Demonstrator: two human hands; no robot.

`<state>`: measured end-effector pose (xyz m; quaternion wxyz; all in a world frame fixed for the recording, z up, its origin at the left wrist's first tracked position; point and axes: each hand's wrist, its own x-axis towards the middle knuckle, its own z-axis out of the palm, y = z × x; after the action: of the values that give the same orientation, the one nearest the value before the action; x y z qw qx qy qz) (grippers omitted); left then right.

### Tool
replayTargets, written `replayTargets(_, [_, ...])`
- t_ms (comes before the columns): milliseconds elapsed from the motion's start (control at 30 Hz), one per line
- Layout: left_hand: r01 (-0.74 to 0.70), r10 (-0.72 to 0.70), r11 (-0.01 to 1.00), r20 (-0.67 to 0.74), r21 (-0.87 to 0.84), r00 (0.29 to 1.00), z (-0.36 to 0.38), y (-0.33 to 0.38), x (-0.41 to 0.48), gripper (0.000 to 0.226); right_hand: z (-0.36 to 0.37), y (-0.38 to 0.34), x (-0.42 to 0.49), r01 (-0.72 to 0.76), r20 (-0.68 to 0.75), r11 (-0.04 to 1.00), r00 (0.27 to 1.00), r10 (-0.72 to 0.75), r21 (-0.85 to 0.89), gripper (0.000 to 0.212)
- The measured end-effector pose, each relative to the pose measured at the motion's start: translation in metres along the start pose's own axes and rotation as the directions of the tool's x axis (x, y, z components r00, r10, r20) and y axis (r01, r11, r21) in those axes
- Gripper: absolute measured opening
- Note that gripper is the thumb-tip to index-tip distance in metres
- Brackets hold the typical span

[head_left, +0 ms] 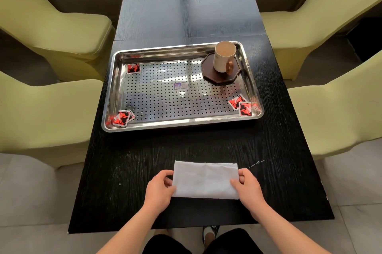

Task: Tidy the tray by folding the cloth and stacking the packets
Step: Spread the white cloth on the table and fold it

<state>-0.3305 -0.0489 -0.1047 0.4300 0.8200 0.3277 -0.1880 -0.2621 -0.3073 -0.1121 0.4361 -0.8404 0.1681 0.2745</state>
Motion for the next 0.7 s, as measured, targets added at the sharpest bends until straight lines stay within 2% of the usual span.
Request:
replayTargets(100, [0.036, -0.037, 0.999, -0.083, -0.019, 0.996, 0.003, 0.002, 0.004, 0.027, 0.002, 0.0, 0.004, -0.021, -0.026, 1.0, 0.999, 0.02, -0.018, 0.006])
replayTargets(200, [0.057, -0.061, 0.998, -0.121, -0.035, 0.991, 0.006, 0.004, 0.007, 0.02, 0.006, -0.002, 0.006, -0.043, -0.062, 0.999, 0.997, 0.041, -0.028, 0.008])
replayTargets(367, [0.091, -0.088, 0.996, -0.141, 0.014, 0.986, 0.007, 0.003, 0.01, 0.024, 0.006, -0.007, 0.006, 0.0, -0.154, 1.0, 0.988, 0.003, 0.023, 0.027])
replayTargets(433, [0.079, -0.064, 0.993, -0.158, 0.092, 0.985, 0.01, 0.006, 0.007, 0.03, 0.005, -0.008, 0.003, 0.033, -0.204, 0.999, 0.979, -0.027, 0.025, 0.033])
replayTargets(467, [0.043, -0.015, 0.986, -0.173, 0.16, 0.985, 0.01, 0.007, 0.004, 0.033, 0.004, -0.008, 0.001, 0.058, -0.236, 0.998, 0.97, -0.053, 0.012, 0.035])
replayTargets(533, [-0.13, 0.197, 0.933, -0.173, 0.336, 0.965, 0.012, 0.006, -0.002, 0.042, 0.003, -0.008, -0.005, 0.12, -0.302, 0.991, 0.944, -0.131, -0.055, 0.032])
replayTargets(600, [-0.34, 0.435, 0.8, -0.088, 0.495, 0.896, 0.014, 0.007, -0.004, 0.057, 0.003, -0.008, -0.011, 0.187, -0.319, 0.97, 0.92, -0.228, -0.153, 0.028])
replayTargets(633, [-0.407, 0.496, 0.736, -0.021, 0.542, 0.868, 0.014, 0.009, -0.005, 0.062, 0.004, -0.009, -0.013, 0.214, -0.306, 0.956, 0.913, -0.269, -0.2, 0.028])
replayTargets(700, [-0.476, 0.512, 0.636, 0.13, 0.607, 0.849, 0.016, 0.017, 0.0, 0.068, 0.007, -0.013, -0.013, 0.24, -0.26, 0.931, 0.914, -0.312, -0.274, 0.03])
